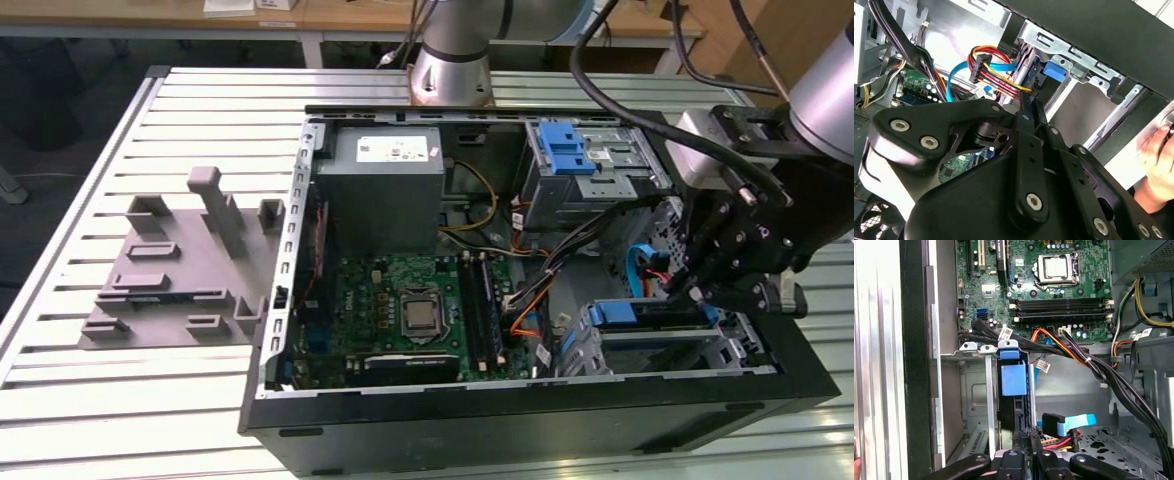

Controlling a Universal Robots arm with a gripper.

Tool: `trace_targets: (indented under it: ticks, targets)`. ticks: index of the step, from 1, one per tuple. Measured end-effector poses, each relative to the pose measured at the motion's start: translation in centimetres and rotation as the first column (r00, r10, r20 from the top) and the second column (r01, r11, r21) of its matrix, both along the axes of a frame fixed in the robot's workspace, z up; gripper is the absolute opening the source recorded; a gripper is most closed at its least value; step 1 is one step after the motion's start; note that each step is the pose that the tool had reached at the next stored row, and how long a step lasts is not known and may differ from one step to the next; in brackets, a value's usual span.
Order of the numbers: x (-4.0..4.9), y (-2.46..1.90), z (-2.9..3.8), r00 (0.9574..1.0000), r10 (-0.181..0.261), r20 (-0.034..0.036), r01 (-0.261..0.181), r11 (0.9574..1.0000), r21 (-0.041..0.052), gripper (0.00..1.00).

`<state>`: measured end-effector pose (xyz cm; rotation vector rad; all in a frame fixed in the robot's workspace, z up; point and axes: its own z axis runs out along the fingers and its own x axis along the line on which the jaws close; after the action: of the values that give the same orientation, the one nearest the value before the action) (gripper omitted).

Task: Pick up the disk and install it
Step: 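Insert the first disk wire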

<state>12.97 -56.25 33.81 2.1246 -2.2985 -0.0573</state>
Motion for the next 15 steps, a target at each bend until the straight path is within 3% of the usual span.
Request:
trace_targets:
  ticks: [15]
  targets:
    - [0.22, -0.13, -0.26, 0.9999, 0.000, -0.0115, 0.000, 1.0000, 0.0002, 0.16]
